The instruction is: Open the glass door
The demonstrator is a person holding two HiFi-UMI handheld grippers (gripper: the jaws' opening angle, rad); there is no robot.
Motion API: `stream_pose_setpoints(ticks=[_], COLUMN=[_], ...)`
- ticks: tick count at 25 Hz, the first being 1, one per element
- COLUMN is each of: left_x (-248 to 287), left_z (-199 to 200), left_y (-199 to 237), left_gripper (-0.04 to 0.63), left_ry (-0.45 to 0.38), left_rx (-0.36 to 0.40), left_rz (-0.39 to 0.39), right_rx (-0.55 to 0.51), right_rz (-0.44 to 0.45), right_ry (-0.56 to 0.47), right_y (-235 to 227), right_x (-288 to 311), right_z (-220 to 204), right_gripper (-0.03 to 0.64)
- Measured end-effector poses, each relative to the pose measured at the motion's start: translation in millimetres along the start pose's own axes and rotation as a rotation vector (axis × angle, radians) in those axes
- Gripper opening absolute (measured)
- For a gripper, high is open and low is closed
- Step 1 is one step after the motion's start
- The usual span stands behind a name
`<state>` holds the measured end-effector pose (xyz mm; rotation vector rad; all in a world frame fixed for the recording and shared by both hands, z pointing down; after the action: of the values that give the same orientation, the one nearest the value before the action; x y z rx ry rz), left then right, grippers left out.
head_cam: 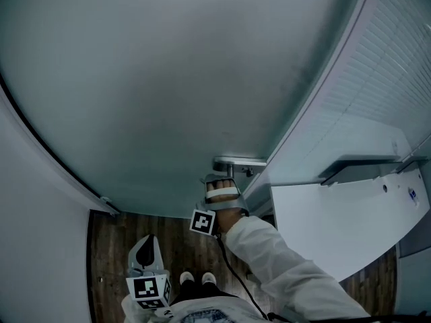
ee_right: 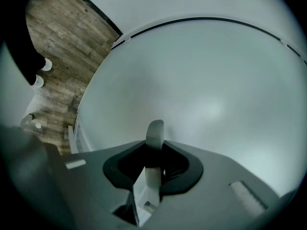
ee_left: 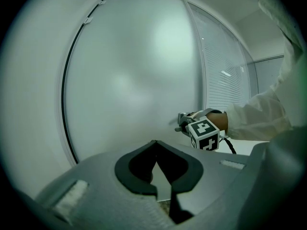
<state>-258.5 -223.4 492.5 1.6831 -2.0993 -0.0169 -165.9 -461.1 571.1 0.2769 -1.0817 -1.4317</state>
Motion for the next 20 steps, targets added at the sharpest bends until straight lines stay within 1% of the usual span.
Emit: stream_pose_setpoints(ticks=[5, 8, 10, 12, 15, 20], left_x=[-2, -5, -5, -7, -11, -15], left_z=[-2, -2, -1, 1, 5, 12], left_y=[-12, -16, -18, -17, -17, -26], left_gripper=[0.005, 0.005, 0.005, 0.005, 0.005, 0.005], left_ry=[0.007, -0.001, -0.009, -0.013, -0.013, -0.014], left_rx=[0.007, 0.011, 0.017, 0.018, 0.014, 0.019], left_rz=[-0.013, -0.020, -0.017, -0.006, 0.017, 0.032], right_rx=[0.060, 0.149, 0.187, 0.238, 0.347, 0.388], right_rz=[-0.035, -0.065, -0.081, -0.092, -0.103, -0.122], right_ry=[-0.027, -0.066, -0.088, -0.119, -0.183, -0.225], right_y=[-1, -3, -4, -6, -16, -23], right_x=[-19, -34, -40, -48, -63, -78], right_z=[3, 6, 7, 7, 4, 1], right_gripper=[0.087, 0.087, 0.087, 0.089, 0.088, 0.088])
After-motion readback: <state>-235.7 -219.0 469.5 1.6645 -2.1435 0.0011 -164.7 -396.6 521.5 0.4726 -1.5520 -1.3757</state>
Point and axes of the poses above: the fingertips, and each gripper's own axes: x forward along the fingers, y to its left, z out of its top, the point moved 4 cm from there along -x, backward along the fingers, and after that the axes turned 15 degrees about -x, right-handed, at the moved point
